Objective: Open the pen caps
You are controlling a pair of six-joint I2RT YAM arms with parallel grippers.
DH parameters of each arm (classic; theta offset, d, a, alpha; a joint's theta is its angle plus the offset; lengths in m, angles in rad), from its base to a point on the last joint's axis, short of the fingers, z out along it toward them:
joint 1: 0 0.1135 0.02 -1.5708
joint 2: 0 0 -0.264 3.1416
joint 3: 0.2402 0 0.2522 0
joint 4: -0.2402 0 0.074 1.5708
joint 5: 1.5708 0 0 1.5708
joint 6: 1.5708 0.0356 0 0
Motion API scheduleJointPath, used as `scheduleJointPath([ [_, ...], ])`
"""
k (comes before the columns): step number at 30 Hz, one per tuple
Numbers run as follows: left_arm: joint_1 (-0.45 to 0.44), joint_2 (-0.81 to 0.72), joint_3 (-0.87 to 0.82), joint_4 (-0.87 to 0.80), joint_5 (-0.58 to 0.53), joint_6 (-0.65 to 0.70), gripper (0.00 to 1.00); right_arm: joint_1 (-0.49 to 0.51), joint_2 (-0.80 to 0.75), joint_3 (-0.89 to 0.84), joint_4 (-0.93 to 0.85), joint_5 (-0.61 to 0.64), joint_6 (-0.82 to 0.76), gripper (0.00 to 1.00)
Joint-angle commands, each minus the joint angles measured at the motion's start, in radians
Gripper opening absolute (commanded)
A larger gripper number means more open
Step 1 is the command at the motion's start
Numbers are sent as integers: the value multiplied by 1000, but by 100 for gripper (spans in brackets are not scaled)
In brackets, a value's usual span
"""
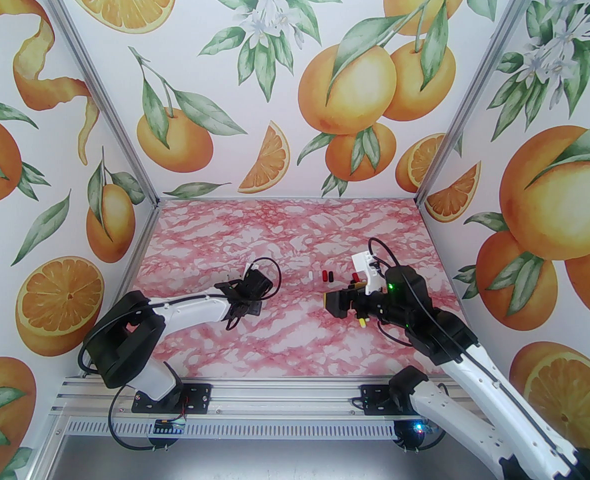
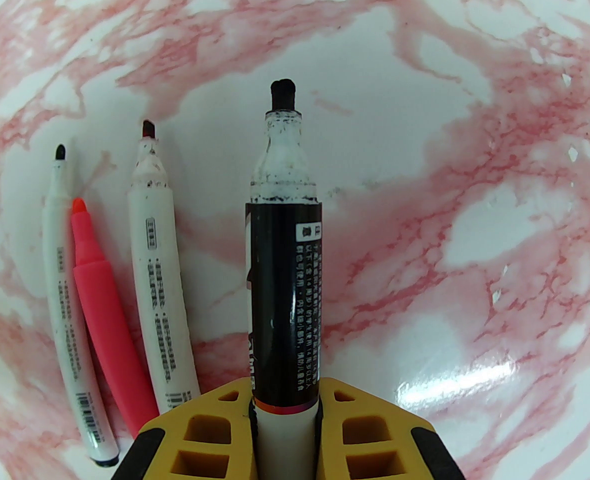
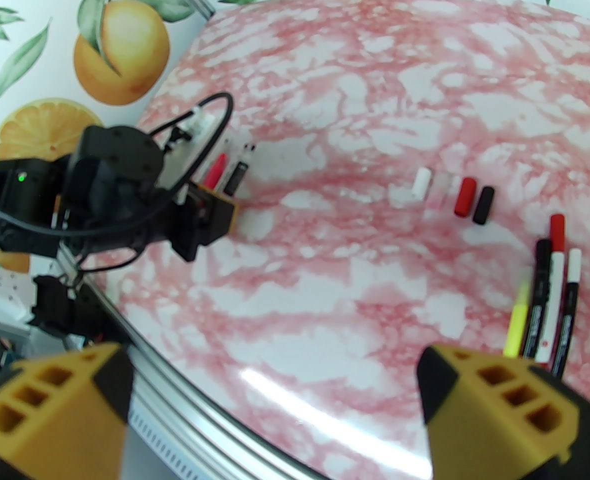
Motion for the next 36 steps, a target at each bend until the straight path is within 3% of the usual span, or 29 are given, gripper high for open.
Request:
scheduleJointPath([
  [1,11,25,41,-19,-43,4,7,1,-10,-17,-20,-12,-14,100],
  [15,30,82,62,-53,-52,-7,10,1,-2,-22,-8,-8,-11,100],
  [36,31,26,57,-81,-46,-15,28,0,2,-40,9,-10,0,100],
])
